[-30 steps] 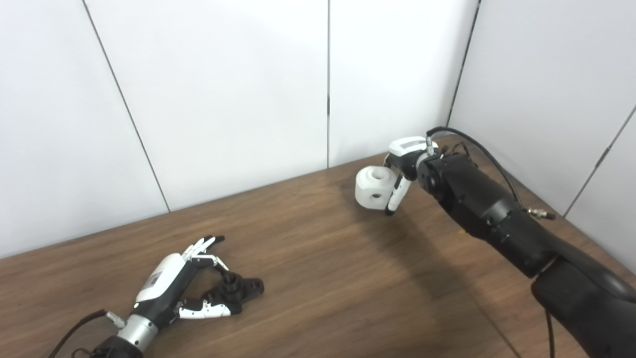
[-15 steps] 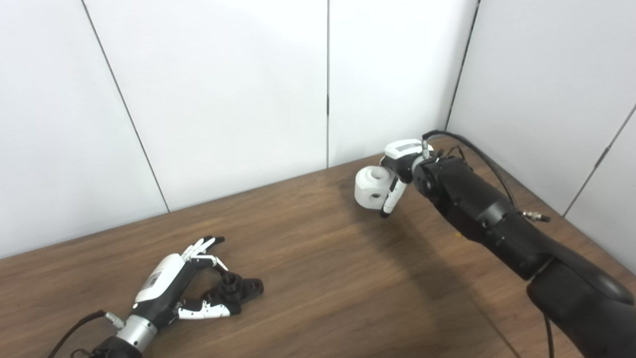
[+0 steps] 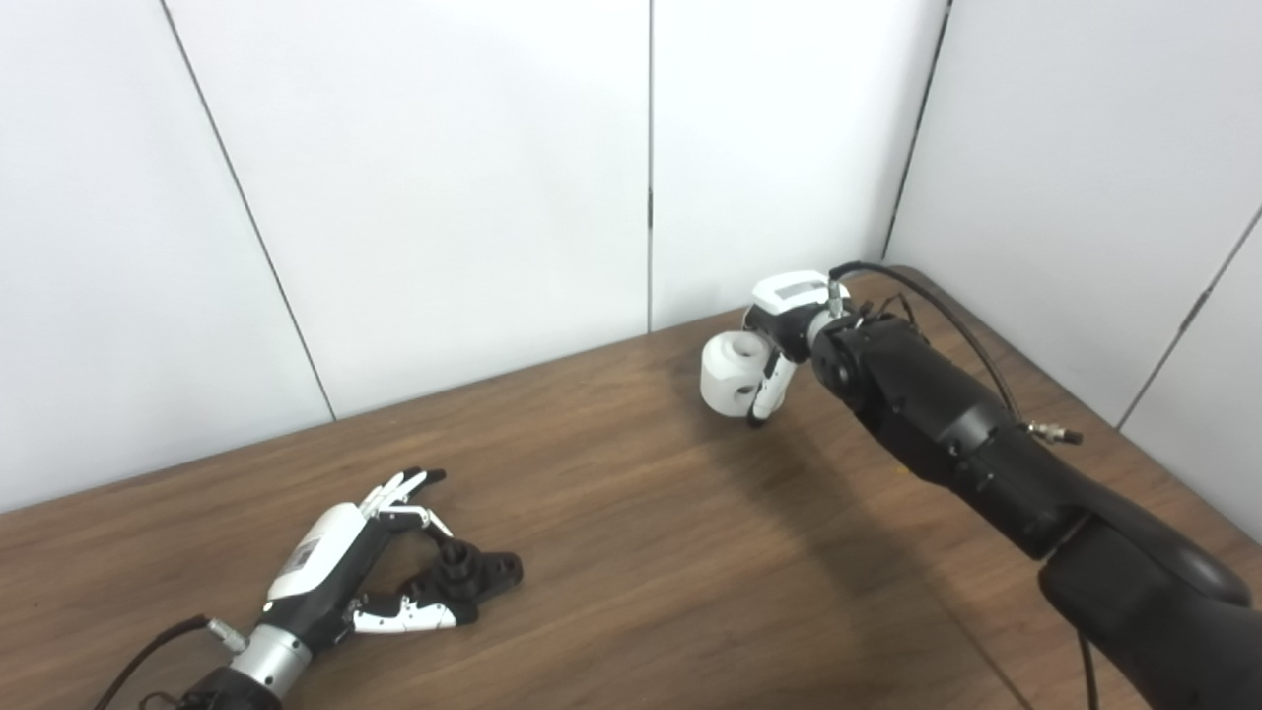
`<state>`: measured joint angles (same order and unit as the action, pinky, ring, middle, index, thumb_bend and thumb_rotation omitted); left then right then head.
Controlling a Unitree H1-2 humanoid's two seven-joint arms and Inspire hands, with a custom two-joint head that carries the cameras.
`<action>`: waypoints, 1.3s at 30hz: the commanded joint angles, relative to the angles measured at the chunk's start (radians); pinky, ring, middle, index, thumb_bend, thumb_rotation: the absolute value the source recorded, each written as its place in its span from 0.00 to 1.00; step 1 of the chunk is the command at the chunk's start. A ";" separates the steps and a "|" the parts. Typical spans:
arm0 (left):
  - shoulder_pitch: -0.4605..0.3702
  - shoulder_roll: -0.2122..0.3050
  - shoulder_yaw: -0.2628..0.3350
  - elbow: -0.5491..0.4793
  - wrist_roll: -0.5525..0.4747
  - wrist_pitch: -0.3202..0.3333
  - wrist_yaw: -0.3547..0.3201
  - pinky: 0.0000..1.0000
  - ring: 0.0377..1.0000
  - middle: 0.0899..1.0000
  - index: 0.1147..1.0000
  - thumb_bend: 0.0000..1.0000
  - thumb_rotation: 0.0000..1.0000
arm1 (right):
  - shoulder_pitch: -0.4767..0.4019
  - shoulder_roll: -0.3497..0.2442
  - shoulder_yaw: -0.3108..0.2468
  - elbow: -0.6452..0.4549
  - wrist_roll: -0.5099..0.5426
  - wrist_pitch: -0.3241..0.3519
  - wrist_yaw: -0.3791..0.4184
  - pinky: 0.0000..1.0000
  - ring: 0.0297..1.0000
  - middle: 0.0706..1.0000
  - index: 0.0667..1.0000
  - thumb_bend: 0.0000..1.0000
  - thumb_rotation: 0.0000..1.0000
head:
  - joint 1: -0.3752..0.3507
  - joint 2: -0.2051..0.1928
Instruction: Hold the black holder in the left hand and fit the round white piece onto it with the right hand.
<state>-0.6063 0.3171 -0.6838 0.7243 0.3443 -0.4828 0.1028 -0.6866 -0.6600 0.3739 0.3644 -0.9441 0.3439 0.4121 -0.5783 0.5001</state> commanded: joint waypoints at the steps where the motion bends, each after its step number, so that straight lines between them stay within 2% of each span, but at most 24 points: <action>1: 0.154 0.017 -0.057 0.067 0.056 0.014 -0.103 1.00 1.00 0.94 0.42 0.52 0.06 | -0.033 -0.014 -0.038 -0.026 0.004 -0.040 -0.125 0.82 0.82 0.78 0.47 0.60 0.18 | -0.001 0.002; 4: 0.154 0.019 -0.057 0.063 0.055 0.014 -0.106 1.00 1.00 0.94 0.42 0.52 0.06 | -0.026 -0.010 -0.039 -0.018 -0.002 -0.057 -0.175 0.83 0.80 0.75 0.45 0.53 0.15 | -0.002 0.002; 9: 0.154 0.020 -0.055 0.062 0.052 0.013 -0.105 1.00 1.00 0.95 0.42 0.52 0.06 | -0.021 -0.008 -0.043 -0.019 -0.001 -0.062 -0.208 0.87 0.81 0.75 0.44 0.53 0.14 | -0.003 0.003; 19: 0.150 0.015 -0.059 0.069 0.049 0.013 -0.094 1.00 1.00 0.94 0.42 0.52 0.06 | -0.015 -0.016 -0.048 -0.023 0.003 -0.083 -0.239 0.83 0.80 0.74 0.44 0.53 0.14 | 0.009 0.008; 25: 0.148 0.008 -0.064 0.072 0.058 0.013 -0.072 1.00 1.00 0.93 0.42 0.52 0.06 | -0.007 -0.005 -0.071 -0.074 0.026 -0.078 -0.223 0.81 0.80 0.74 0.44 0.53 0.15 | 0.057 0.016; 30: 0.147 -0.004 -0.062 0.076 0.068 0.013 -0.069 1.00 1.00 0.93 0.42 0.52 0.06 | -0.005 0.004 -0.080 -0.122 0.037 -0.079 -0.200 0.78 0.79 0.74 0.44 0.53 0.15 | 0.125 0.030; 34: 0.145 -0.017 -0.061 0.079 0.078 0.013 -0.065 1.00 1.00 0.94 0.41 0.52 0.06 | -0.006 0.009 -0.080 -0.181 0.043 -0.076 -0.158 0.75 0.78 0.74 0.44 0.53 0.15 | 0.160 0.038; 39: 0.145 -0.038 -0.047 0.079 0.109 0.017 -0.059 1.00 1.00 0.94 0.41 0.52 0.06 | -0.003 0.025 -0.083 -0.272 0.065 -0.064 -0.084 0.78 0.79 0.73 0.44 0.53 0.15 | 0.231 0.055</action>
<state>-0.6042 0.3056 -0.6731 0.7241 0.3665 -0.4827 0.1032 -0.6416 -0.6268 0.3163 0.1548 -0.8870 0.2717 0.3208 -0.3469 0.5537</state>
